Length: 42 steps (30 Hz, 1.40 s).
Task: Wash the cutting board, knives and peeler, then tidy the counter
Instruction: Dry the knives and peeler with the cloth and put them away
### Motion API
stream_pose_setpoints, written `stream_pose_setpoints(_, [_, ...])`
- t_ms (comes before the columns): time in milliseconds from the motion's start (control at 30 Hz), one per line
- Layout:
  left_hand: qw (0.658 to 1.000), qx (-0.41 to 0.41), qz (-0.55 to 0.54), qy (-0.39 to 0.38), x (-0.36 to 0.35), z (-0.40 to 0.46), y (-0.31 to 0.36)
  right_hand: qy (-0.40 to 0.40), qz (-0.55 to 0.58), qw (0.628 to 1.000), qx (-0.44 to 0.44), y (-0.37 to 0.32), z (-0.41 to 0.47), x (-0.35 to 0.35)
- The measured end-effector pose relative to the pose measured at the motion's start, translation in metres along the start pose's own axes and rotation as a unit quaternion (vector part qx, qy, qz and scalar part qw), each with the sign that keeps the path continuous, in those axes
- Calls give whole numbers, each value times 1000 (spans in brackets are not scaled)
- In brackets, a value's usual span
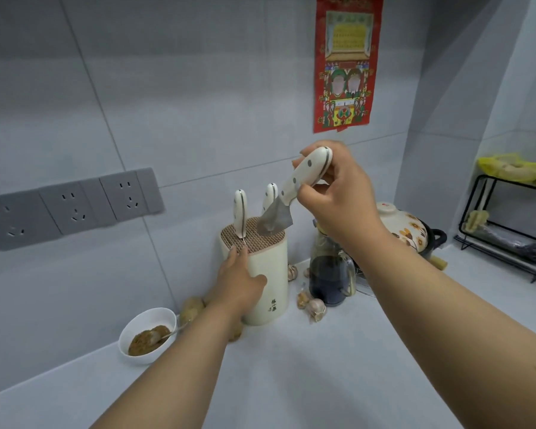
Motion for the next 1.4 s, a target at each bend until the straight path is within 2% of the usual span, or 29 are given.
stream_pose_setpoints(233, [999, -29, 39, 3, -4, 1, -5, -20, -21, 999, -12, 11, 5, -18])
stream_pose_setpoints(533, [992, -53, 114, 9, -9, -5, -11, -113, -68, 991, -17, 43, 30, -75])
stream_pose_setpoints(800, [990, -74, 120, 8, -10, -5, -21, -159, -122, 979, -30, 64, 40, -108])
stream_pose_setpoints(1233, [988, -80, 128, 18, -13, -6, -22, -163, -224, 961, -17, 73, 31, -121])
stream_pose_setpoints(1400, [989, -62, 134, 13, -13, -7, -19, -175, -209, 962, -26, 75, 27, -114])
Point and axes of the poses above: each hand's wrist, its own z-axis towards the middle knuckle, its own x-axis out of the back of the hand, y = z × x, the point moved 2 cm from there along z, towards the middle knuckle, and after that the axes turned 13 degrees about -z, right-handed, at the moved point
